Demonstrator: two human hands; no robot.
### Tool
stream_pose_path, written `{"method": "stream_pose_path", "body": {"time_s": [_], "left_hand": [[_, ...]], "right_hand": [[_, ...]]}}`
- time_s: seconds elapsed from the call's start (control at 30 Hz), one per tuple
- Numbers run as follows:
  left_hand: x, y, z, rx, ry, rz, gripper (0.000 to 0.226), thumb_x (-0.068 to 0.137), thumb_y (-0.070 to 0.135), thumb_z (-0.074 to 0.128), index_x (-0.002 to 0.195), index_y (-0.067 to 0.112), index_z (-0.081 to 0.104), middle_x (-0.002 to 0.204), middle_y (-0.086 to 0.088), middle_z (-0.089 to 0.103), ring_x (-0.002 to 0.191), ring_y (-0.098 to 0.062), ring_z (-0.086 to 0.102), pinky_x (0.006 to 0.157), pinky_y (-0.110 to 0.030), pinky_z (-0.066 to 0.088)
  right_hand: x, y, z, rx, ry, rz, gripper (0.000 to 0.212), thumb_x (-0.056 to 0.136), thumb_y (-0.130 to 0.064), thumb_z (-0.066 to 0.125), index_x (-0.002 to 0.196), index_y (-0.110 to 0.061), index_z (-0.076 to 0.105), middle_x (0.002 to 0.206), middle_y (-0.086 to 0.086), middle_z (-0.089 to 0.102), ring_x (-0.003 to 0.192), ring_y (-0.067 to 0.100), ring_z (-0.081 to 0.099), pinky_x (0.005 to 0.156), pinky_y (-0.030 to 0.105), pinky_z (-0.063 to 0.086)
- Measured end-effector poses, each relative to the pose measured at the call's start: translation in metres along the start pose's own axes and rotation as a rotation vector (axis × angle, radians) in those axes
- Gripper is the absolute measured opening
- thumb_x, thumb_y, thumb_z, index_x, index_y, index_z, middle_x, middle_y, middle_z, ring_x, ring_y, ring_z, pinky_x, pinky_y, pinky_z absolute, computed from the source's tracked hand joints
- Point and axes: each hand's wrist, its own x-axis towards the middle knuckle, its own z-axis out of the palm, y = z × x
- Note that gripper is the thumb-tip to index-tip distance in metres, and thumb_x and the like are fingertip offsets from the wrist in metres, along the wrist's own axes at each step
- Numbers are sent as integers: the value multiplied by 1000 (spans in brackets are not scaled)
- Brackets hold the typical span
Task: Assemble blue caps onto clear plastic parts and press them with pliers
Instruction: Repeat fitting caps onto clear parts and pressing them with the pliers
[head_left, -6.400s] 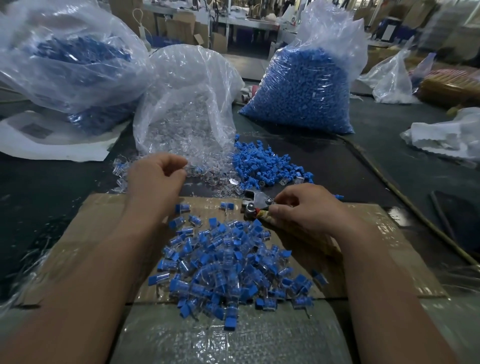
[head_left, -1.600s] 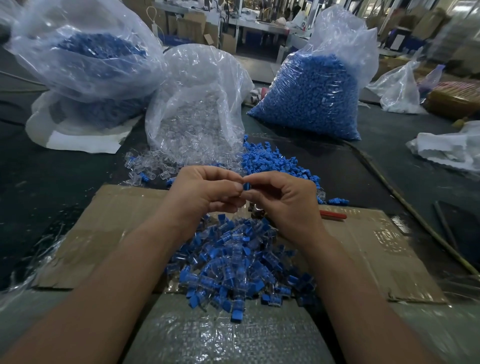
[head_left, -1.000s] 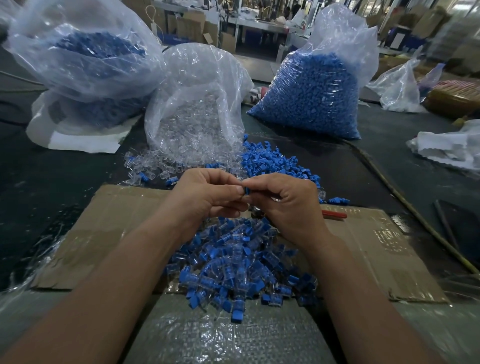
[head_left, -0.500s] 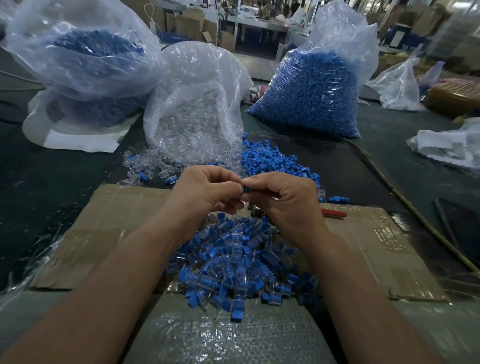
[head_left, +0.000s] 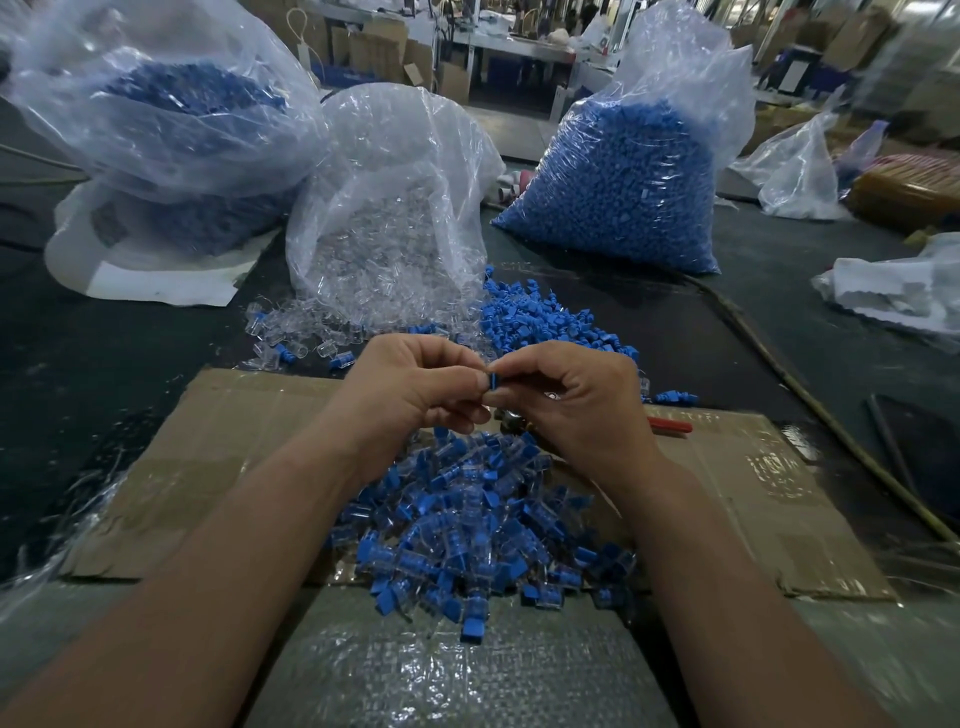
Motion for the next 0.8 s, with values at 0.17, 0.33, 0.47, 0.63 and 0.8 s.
{"method": "stream_pose_path", "body": {"time_s": [0.17, 0.33, 0.47, 0.63, 0.8], "left_hand": [[1, 0, -2, -54, 60, 25, 8, 74, -3, 63, 70, 4, 61, 57, -5, 65, 52, -15, 64, 48, -20, 52], [1, -1, -3, -69, 72, 30, 5, 75, -1, 61, 73, 3, 59, 58, -3, 66, 55, -14, 66, 51, -19, 53], [2, -1, -4, -75, 101, 38, 7, 77, -4, 59, 74, 3, 58, 57, -3, 64, 55, -14, 65, 52, -20, 54], [2, 0, -4, -71, 101, 44, 8, 78, -4, 58, 74, 3, 58, 57, -4, 64, 54, -13, 65, 52, -20, 54], [2, 0, -4, -75, 123, 49, 11, 81, -7, 55, 74, 2, 57, 57, -3, 64, 55, -13, 65, 52, -20, 54]], "right_hand": [[3, 11, -24, -1, -43, 392, 27, 64, -42, 69, 89, -34, 63, 82, -19, 62, 79, -2, 62, 72, 14, 51], [-4, 33, -56, -306, -290, 670, 43, 71, -33, 77, 110, -26, 62, 88, -20, 54, 83, -4, 50, 64, 8, 33], [-6, 30, -61, -264, -572, 872, 61, 65, -32, 81, 118, -34, 51, 100, -17, 49, 88, 1, 45, 70, 21, 35], [-5, 30, -58, -355, -634, 914, 78, 60, -30, 84, 129, -30, 47, 104, -14, 43, 100, 11, 40, 86, 31, 37], [0, 27, -53, -476, -562, 863, 44, 67, -24, 75, 109, -27, 63, 81, -14, 52, 75, 7, 51, 58, 24, 42]]}}
